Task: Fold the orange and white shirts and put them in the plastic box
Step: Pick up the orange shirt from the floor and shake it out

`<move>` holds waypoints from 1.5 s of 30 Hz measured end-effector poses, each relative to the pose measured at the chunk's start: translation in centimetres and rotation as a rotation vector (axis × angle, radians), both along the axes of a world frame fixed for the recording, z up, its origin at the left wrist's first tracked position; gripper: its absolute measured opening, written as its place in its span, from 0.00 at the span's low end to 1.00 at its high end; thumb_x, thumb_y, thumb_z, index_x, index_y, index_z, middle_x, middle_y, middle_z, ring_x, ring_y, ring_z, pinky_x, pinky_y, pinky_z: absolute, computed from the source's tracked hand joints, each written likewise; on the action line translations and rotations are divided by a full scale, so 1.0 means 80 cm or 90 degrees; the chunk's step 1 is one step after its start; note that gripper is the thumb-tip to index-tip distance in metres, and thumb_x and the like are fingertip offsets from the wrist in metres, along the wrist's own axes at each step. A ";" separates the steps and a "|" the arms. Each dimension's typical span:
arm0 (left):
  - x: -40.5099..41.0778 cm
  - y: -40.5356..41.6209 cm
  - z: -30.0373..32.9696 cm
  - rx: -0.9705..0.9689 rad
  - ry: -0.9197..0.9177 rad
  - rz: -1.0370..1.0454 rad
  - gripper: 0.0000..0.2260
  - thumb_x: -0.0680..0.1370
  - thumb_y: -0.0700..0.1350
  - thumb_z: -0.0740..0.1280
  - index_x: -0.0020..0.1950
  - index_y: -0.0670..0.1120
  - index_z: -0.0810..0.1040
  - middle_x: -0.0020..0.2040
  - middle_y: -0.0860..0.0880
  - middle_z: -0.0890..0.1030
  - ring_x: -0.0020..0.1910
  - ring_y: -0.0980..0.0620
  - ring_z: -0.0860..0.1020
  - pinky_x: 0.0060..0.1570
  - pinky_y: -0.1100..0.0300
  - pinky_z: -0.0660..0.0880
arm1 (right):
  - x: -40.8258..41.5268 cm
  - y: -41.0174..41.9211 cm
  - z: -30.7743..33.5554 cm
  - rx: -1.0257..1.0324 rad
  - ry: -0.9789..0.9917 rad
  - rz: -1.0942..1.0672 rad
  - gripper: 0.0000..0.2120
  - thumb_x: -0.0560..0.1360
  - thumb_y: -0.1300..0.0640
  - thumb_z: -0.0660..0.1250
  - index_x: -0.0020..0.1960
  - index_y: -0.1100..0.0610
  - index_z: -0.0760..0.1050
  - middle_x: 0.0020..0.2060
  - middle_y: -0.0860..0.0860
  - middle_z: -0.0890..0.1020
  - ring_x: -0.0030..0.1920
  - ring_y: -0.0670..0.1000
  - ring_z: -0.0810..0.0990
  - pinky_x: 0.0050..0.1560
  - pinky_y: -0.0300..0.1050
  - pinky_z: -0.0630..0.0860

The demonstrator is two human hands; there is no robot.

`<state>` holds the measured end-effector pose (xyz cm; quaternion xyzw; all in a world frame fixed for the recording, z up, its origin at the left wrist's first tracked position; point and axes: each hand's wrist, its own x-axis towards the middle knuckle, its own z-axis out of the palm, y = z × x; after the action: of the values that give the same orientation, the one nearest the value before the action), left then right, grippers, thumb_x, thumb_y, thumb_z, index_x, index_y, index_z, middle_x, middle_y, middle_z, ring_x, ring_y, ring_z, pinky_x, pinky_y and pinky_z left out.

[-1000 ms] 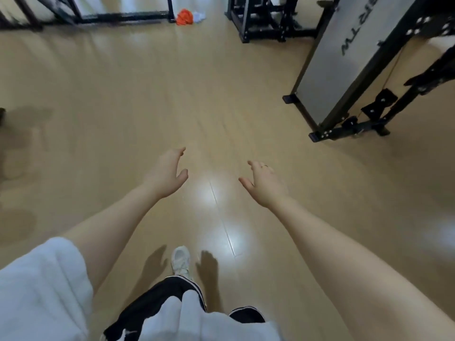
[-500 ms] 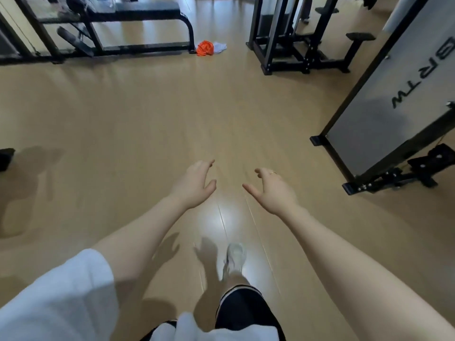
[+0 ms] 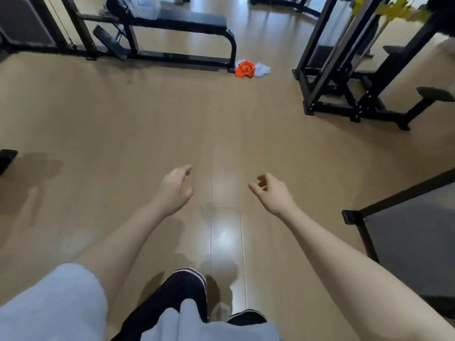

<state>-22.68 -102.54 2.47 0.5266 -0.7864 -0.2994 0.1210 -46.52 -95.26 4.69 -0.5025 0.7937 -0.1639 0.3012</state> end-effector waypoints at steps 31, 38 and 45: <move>-0.515 -1.088 0.010 0.070 0.001 -0.077 0.21 0.78 0.43 0.61 0.70 0.42 0.64 0.65 0.45 0.72 0.60 0.49 0.73 0.51 0.69 0.62 | -0.483 -1.084 -0.028 0.028 -0.059 -0.030 0.17 0.76 0.52 0.63 0.61 0.61 0.72 0.57 0.56 0.79 0.56 0.55 0.77 0.50 0.40 0.68; -0.575 -1.282 -0.021 0.089 0.001 0.013 0.22 0.77 0.43 0.63 0.70 0.42 0.65 0.63 0.44 0.74 0.51 0.54 0.70 0.52 0.63 0.66 | -0.550 -1.285 -0.042 0.034 -0.065 0.025 0.14 0.75 0.53 0.63 0.57 0.60 0.74 0.53 0.55 0.80 0.46 0.50 0.74 0.48 0.41 0.70; -0.675 -1.533 -0.050 0.099 -0.018 -0.008 0.23 0.77 0.44 0.62 0.71 0.42 0.64 0.64 0.45 0.74 0.59 0.48 0.74 0.55 0.60 0.68 | -0.642 -1.520 -0.069 0.050 -0.037 0.016 0.15 0.76 0.55 0.62 0.59 0.61 0.74 0.56 0.56 0.80 0.55 0.56 0.77 0.52 0.42 0.70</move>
<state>-76.65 -225.21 -1.54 0.5337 -0.7658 -0.3525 0.0668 -97.88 -216.88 -0.80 -0.4950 0.7840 -0.1439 0.3457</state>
